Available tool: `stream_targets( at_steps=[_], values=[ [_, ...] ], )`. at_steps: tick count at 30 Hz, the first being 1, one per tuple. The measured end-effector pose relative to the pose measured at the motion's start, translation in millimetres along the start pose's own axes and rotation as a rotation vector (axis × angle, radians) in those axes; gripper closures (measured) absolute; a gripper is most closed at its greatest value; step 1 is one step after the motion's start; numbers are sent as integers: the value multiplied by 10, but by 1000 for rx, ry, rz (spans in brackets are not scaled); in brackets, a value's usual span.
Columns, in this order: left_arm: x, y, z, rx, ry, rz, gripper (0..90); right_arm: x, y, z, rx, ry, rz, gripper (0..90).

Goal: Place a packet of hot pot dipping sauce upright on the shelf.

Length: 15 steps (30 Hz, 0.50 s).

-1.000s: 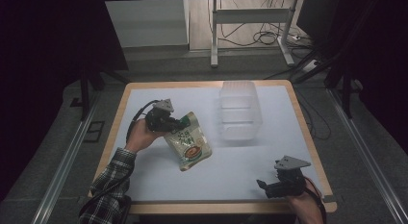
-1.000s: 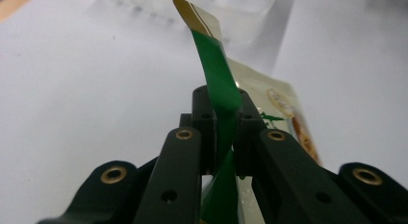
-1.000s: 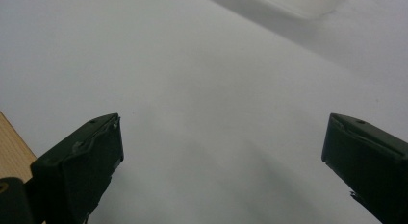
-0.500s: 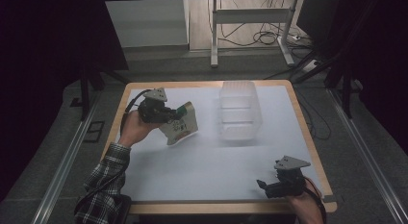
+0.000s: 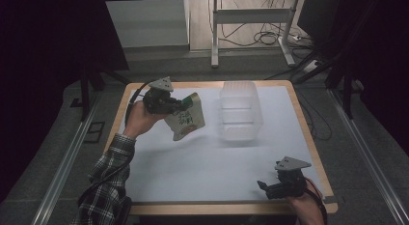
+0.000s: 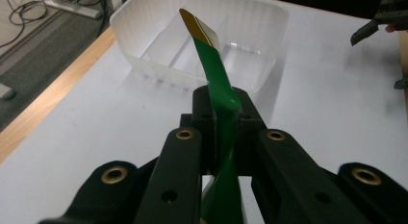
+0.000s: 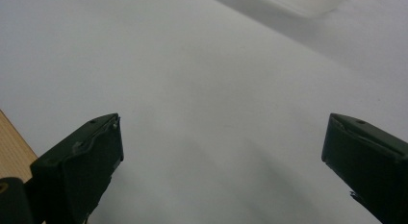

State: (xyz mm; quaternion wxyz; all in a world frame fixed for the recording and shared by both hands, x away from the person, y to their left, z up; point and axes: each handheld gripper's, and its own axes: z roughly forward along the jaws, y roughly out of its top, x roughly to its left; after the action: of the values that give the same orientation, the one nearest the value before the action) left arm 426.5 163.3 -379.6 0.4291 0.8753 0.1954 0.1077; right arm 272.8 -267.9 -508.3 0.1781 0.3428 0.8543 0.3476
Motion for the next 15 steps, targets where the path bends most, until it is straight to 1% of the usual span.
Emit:
stream_targets(
  at_steps=[3,11,15],
  values=[
    [6,86,52,-1,2,10,841,-1,0,0,-1,3,1,8],
    [-3,329,193,-9,-23,34,840,-4,1,-7,-9,12,3,8],
    [-25,414,235,-12,-35,46,841,-7,1,-14,-13,19,5,7]
  ],
)
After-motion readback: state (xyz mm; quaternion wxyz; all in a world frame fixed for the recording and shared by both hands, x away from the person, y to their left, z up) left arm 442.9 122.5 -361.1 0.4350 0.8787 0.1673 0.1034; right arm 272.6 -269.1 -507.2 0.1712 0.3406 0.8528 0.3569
